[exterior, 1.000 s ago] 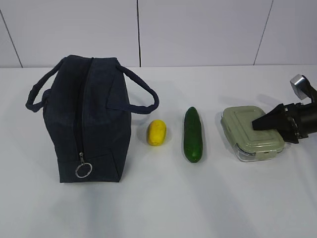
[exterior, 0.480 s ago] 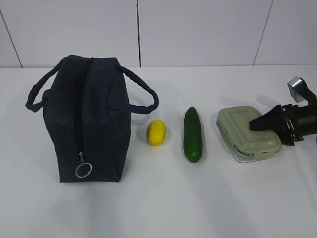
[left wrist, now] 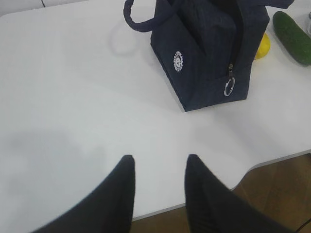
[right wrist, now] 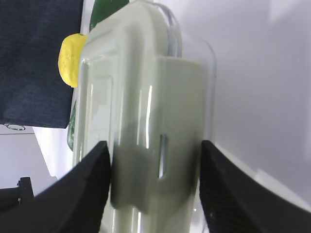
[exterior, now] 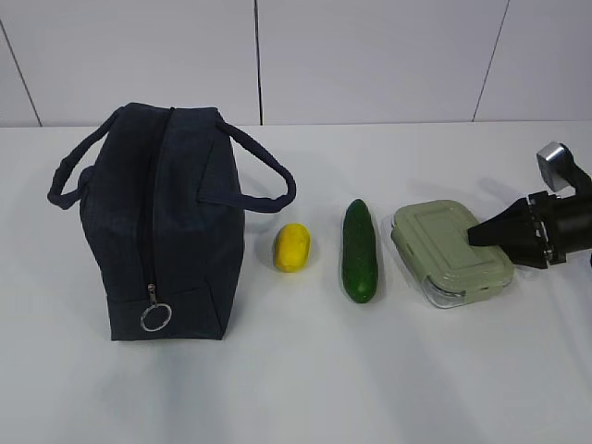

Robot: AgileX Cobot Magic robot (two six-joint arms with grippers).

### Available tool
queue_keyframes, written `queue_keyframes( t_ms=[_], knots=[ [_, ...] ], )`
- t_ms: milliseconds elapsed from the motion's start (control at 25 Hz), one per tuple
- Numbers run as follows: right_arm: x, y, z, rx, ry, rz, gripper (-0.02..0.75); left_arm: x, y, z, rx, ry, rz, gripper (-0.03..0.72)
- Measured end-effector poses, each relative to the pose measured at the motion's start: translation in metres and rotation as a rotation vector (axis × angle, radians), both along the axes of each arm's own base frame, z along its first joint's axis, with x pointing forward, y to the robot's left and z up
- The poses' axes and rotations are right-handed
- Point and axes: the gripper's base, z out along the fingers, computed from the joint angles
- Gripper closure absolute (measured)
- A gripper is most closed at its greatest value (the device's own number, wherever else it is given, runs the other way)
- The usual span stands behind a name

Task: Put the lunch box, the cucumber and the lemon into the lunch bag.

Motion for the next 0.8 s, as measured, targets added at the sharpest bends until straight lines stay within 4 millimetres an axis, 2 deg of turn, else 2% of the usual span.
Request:
queue_keyframes(
  t_ms=[480,640,800],
  knots=[
    [0.000,0.000,0.000,0.005,0.012,-0.003,0.335,0.003,0.000,0.000,0.000,0.016,0.000,0.450],
    [0.000,0.000,0.000,0.005,0.012,-0.003,0.336,0.022,-0.001,0.009,-0.020,0.075,0.000,0.450],
    [0.000,0.000,0.000,0.005,0.013,-0.003,0.336,0.055,-0.003,0.025,-0.060,0.176,-0.006,0.450]
  ],
)
